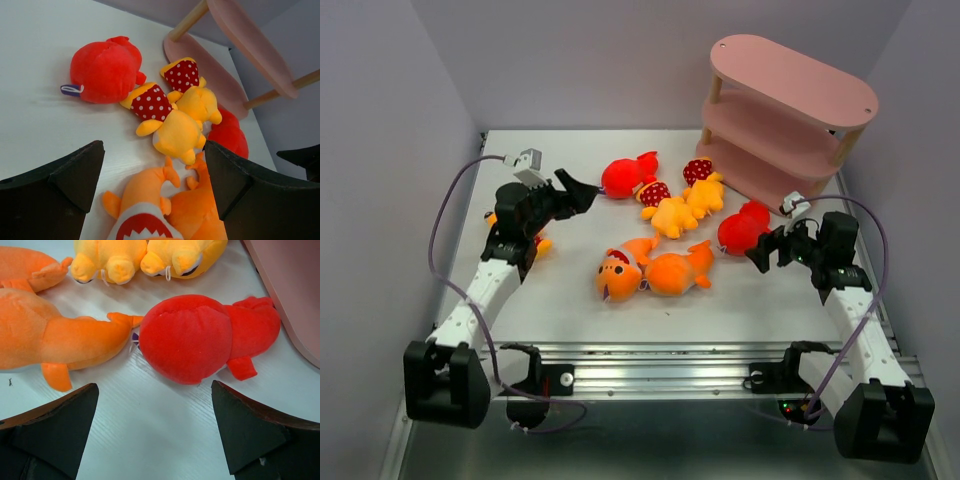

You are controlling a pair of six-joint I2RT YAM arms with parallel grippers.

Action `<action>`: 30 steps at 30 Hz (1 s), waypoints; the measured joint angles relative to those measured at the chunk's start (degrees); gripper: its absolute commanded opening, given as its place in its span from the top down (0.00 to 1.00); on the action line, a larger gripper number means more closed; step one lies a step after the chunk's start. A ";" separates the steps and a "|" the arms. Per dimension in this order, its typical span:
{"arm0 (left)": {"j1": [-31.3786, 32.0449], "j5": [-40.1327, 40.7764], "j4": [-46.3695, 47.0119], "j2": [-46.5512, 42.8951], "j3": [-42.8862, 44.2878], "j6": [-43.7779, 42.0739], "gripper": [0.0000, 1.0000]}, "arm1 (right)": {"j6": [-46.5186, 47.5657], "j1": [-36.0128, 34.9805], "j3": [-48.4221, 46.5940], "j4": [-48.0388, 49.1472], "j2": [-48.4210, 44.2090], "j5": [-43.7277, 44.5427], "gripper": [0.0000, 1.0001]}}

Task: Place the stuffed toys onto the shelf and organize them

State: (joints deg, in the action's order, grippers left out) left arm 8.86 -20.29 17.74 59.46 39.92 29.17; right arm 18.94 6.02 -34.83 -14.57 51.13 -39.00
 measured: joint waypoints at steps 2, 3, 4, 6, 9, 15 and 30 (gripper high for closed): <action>-0.28 -2.21 0.98 6.97 4.79 1.86 0.14 | 0.20 0.02 0.00 -0.02 -0.13 -0.02 0.00; -0.39 -3.21 1.38 10.27 6.73 3.23 0.16 | 0.28 0.02 -0.02 -0.02 -0.15 -0.02 0.00; -0.52 -4.11 1.55 13.09 8.72 4.17 0.18 | 0.37 0.00 -0.02 -0.04 -0.15 -0.02 0.00; -0.74 -5.90 2.25 19.17 12.33 6.78 0.21 | 0.39 0.00 -0.04 -0.04 -0.15 0.02 0.00; -0.92 -8.50 2.73 27.17 16.68 10.78 0.24 | 0.42 0.02 -0.04 -0.04 -0.17 0.04 0.00; -1.09 -10.99 3.37 38.69 21.20 17.62 0.26 | 0.63 0.02 -0.04 -0.11 -0.33 0.24 0.00; -1.09 -4.04 -1.92 44.15 30.62 3.39 0.30 | 0.83 0.02 -0.04 -0.44 -0.44 0.46 0.00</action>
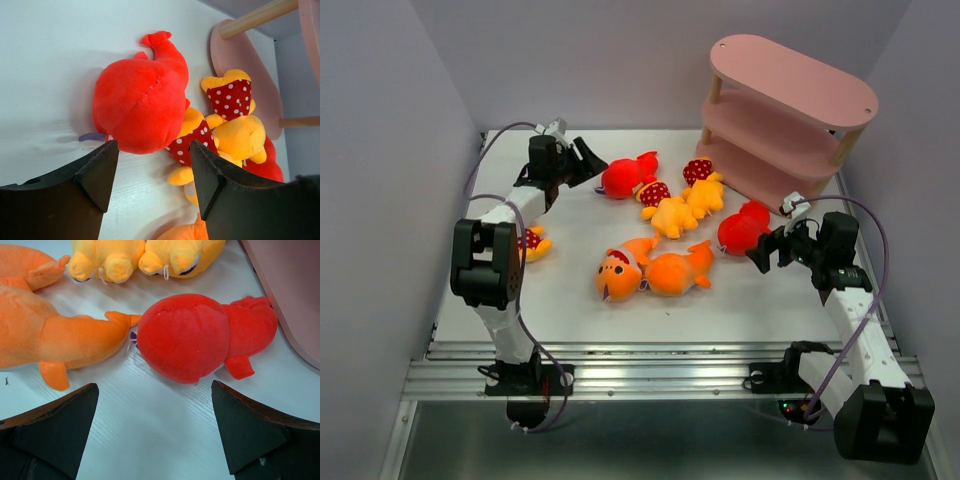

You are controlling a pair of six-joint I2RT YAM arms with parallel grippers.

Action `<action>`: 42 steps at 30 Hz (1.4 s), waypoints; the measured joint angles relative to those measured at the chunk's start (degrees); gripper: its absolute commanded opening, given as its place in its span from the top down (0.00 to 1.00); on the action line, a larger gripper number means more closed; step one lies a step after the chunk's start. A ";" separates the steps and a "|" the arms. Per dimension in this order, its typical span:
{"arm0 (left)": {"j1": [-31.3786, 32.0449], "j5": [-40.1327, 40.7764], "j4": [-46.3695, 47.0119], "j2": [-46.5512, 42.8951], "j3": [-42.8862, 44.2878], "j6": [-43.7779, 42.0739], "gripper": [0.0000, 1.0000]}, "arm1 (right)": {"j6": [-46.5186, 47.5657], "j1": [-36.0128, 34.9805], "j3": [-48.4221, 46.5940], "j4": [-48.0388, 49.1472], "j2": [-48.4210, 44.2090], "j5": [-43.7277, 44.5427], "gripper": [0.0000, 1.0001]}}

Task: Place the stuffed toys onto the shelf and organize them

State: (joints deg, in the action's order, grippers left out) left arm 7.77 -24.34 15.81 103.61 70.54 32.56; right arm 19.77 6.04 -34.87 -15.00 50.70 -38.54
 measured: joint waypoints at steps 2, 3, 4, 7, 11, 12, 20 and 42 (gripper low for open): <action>0.00 0.59 -1.20 0.83 1.66 -2.45 0.30 | 0.00 0.00 0.00 0.00 0.00 0.00 0.00; 0.00 0.63 -1.75 1.22 2.36 -3.30 0.30 | 0.02 -0.02 0.00 0.00 0.00 0.02 0.00; 0.00 0.68 -2.32 1.68 3.10 -3.93 0.30 | 0.02 0.00 0.00 0.00 0.00 0.02 0.00; 0.00 0.59 -4.07 4.09 6.08 -6.25 0.31 | 0.04 -0.02 0.00 0.00 0.00 0.11 0.00; 0.00 -0.09 -6.56 7.23 9.18 -8.15 0.32 | 0.04 -0.02 0.00 0.00 0.00 0.22 0.00; 0.00 -0.50 -6.91 7.91 9.62 -8.41 0.33 | 0.07 0.00 0.00 -0.02 0.00 0.24 0.00; 0.00 -5.49 -8.55 10.71 10.27 -9.14 0.32 | 0.42 0.00 0.00 -0.02 0.00 0.42 0.00; 0.00 -10.05 -2.91 17.55 11.93 -2.01 0.78 | 1.09 0.00 0.00 -0.02 0.00 0.63 0.00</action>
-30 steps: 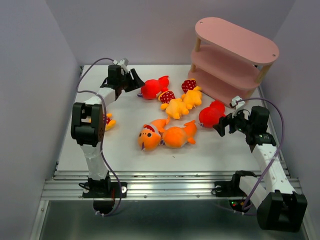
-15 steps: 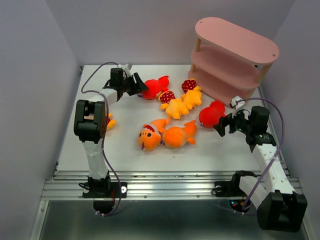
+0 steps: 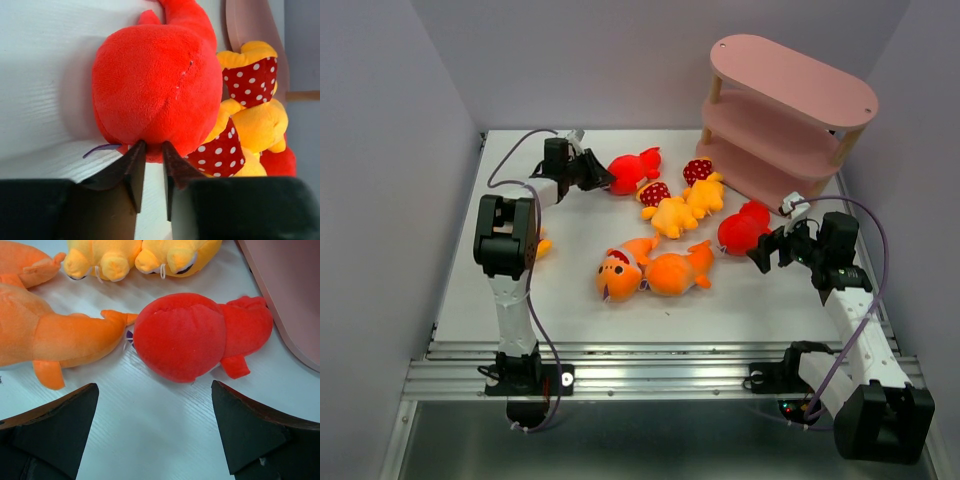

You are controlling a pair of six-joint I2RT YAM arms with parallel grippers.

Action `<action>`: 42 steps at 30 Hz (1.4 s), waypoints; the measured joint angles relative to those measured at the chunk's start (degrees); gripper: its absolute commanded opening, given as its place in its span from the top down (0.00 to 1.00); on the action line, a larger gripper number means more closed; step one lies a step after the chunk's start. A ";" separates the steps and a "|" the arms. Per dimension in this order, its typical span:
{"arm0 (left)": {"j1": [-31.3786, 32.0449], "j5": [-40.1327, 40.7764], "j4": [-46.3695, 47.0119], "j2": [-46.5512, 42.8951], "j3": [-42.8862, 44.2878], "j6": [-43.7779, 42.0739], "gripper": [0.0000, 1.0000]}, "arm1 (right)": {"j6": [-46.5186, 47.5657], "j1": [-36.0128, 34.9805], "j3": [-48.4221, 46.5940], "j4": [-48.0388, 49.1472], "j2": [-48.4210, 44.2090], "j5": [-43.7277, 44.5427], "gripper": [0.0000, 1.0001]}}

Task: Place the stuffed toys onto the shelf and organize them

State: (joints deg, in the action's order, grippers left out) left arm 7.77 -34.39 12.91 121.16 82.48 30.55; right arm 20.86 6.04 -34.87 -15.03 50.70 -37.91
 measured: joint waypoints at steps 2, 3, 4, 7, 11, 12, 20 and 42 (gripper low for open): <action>0.00 -0.44 1.16 0.00 0.04 0.52 0.85 | 0.00 0.00 0.00 0.00 0.00 0.02 0.00; 0.00 -0.87 1.60 0.00 0.04 0.94 0.92 | 0.00 0.00 0.00 0.00 0.00 0.02 0.00; -0.02 -1.31 2.12 0.00 0.04 1.44 0.96 | 0.02 0.00 0.00 0.00 0.00 0.04 0.00; -0.17 -2.49 4.09 0.00 0.00 2.89 1.00 | 0.11 -0.02 0.00 -0.02 0.00 0.09 0.00; -0.57 -3.87 6.25 0.00 -0.26 4.22 1.00 | 0.20 -0.02 0.00 0.00 0.00 0.22 0.00; -0.74 -4.24 6.51 0.00 -0.35 4.48 1.00 | 0.20 0.00 0.00 -0.02 0.00 0.24 0.00; -2.08 -6.25 8.76 -0.26 -1.62 6.43 0.89 | 0.22 -0.02 0.00 0.00 0.00 0.42 0.00; 2.36 5.14 -3.69 -0.92 11.78 -13.84 0.06 | 0.39 0.00 0.00 -0.02 0.24 0.44 0.00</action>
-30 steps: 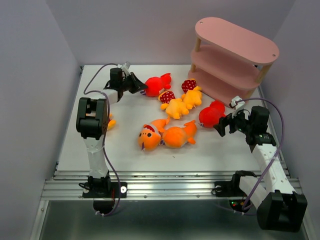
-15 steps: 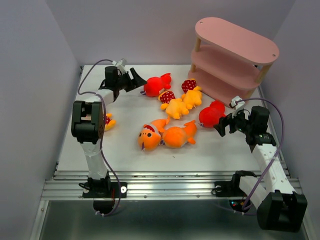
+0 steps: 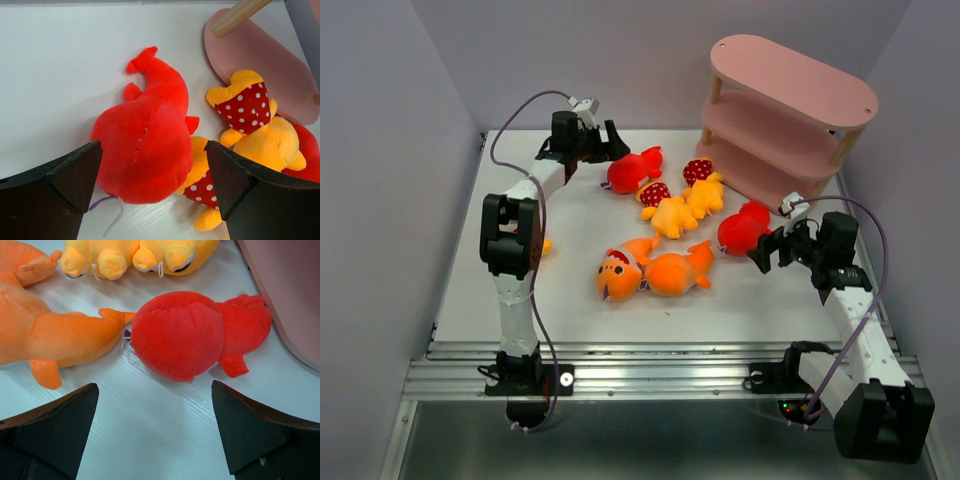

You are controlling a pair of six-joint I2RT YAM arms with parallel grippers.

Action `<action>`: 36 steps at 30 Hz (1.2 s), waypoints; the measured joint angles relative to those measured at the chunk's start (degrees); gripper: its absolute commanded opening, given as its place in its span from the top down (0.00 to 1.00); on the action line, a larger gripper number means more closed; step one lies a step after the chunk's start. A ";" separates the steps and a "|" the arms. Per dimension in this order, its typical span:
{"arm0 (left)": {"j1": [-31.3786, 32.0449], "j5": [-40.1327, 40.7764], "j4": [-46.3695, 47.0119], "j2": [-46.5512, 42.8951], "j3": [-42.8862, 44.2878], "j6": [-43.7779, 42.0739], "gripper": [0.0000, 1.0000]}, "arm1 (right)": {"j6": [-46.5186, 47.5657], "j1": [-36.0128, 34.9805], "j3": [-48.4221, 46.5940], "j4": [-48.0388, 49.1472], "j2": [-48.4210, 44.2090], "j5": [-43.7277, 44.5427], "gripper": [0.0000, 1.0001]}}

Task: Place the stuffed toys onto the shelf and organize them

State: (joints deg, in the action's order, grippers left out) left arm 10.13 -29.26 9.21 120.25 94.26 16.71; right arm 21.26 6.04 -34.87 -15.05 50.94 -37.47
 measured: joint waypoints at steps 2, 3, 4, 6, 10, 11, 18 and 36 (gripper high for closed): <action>1.31 0.42 -1.20 2.60 3.34 -0.39 0.09 | 0.00 -0.02 0.00 -0.02 0.13 0.02 0.00; 1.88 0.63 -1.97 4.00 4.85 -0.63 0.16 | 0.00 -0.02 0.00 0.00 0.13 0.04 0.00; 2.25 0.79 -2.45 4.87 5.44 -0.72 0.23 | 0.00 0.00 0.00 0.00 0.13 0.04 0.00; 3.21 0.81 -3.61 6.47 5.73 -0.83 0.39 | 0.02 0.00 0.00 0.00 0.13 0.07 0.00; 3.34 0.52 -4.24 8.52 5.73 -0.81 0.69 | 0.02 0.00 0.00 -0.02 0.13 0.20 0.00; 3.26 0.37 -4.39 8.63 5.73 -0.66 0.76 | 0.02 0.00 0.00 -0.02 0.13 0.20 0.00; 2.78 -0.76 -4.59 8.59 5.73 -0.22 1.00 | 0.02 -0.02 0.00 -0.02 0.13 0.44 0.00; -6.80 -23.19 35.36 3.10 -15.10 38.38 1.00 | 1.07 -0.02 0.00 -0.02 -1.20 0.55 0.00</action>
State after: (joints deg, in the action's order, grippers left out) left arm 3.33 -52.45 44.58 123.35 79.15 55.09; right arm 22.33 6.02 -34.87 -15.07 49.74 -36.93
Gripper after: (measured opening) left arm 0.026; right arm 0.998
